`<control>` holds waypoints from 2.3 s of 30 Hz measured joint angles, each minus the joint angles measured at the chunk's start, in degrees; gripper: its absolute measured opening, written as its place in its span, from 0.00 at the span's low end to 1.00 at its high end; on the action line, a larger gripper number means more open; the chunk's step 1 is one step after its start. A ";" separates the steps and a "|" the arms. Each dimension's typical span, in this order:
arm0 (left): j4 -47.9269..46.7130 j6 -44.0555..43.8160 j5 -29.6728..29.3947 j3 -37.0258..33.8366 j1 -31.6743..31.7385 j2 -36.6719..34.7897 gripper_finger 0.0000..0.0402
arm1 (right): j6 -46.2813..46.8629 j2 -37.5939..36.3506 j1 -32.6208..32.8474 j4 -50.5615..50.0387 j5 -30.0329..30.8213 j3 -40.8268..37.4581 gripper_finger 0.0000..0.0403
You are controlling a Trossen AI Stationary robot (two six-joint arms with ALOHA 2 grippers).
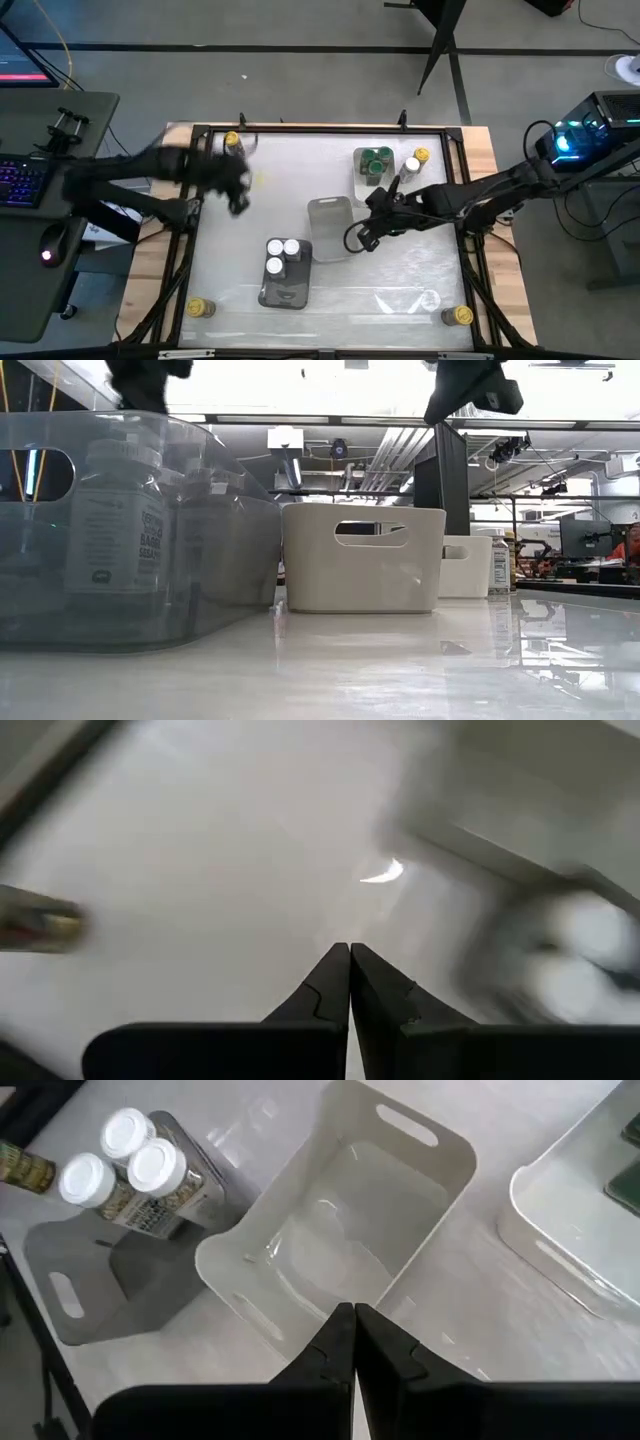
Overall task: Sort spices by type
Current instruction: Put the yellow seasoning bottle into the gray bin
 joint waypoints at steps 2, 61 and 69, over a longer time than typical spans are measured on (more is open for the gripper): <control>0.56 7.82 2.47 0.67 11.93 2.01 0.00 | -0.90 -0.05 -0.44 0.00 0.60 -0.02 0.00; -6.49 2.91 7.59 17.97 55.22 36.65 0.77 | -39.52 2.08 -32.83 4.71 -19.19 -0.05 0.71; -7.38 2.52 7.42 17.97 54.95 38.82 0.77 | -38.62 4.70 -32.83 4.82 -19.19 -0.05 0.71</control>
